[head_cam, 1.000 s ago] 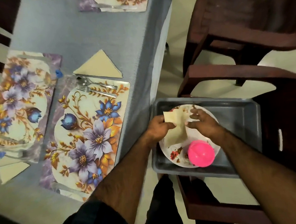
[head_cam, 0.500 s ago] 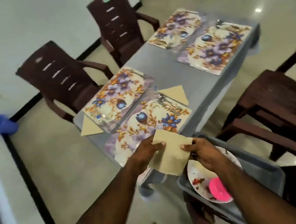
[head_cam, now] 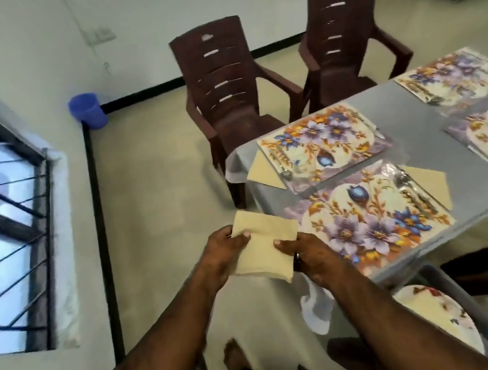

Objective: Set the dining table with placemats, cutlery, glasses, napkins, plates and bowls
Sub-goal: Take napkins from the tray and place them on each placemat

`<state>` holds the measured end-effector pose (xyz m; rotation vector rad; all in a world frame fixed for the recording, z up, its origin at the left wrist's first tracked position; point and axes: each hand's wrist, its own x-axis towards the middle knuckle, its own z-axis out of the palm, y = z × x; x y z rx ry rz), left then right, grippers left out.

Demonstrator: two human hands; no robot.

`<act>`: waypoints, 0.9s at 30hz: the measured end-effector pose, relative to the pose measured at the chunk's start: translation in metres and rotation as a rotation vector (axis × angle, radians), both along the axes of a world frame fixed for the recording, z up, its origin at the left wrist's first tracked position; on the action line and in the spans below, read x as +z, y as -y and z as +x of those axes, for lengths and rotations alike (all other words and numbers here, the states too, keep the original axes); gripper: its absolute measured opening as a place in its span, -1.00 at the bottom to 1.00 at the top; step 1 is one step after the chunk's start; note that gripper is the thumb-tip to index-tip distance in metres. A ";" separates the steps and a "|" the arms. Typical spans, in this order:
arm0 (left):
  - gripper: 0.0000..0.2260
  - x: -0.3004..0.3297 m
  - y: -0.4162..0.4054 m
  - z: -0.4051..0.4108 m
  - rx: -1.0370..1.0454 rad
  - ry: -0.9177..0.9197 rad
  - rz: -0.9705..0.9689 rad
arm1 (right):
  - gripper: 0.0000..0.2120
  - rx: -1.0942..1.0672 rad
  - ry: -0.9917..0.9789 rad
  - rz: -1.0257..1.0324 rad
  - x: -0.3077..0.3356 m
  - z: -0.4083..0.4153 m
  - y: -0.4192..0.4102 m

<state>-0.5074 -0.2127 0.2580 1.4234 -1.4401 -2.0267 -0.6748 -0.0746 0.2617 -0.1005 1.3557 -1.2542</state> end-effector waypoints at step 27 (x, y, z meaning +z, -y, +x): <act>-0.62 -0.022 0.430 0.117 0.368 0.050 0.052 | -0.70 0.547 -0.100 0.088 -0.040 0.058 0.514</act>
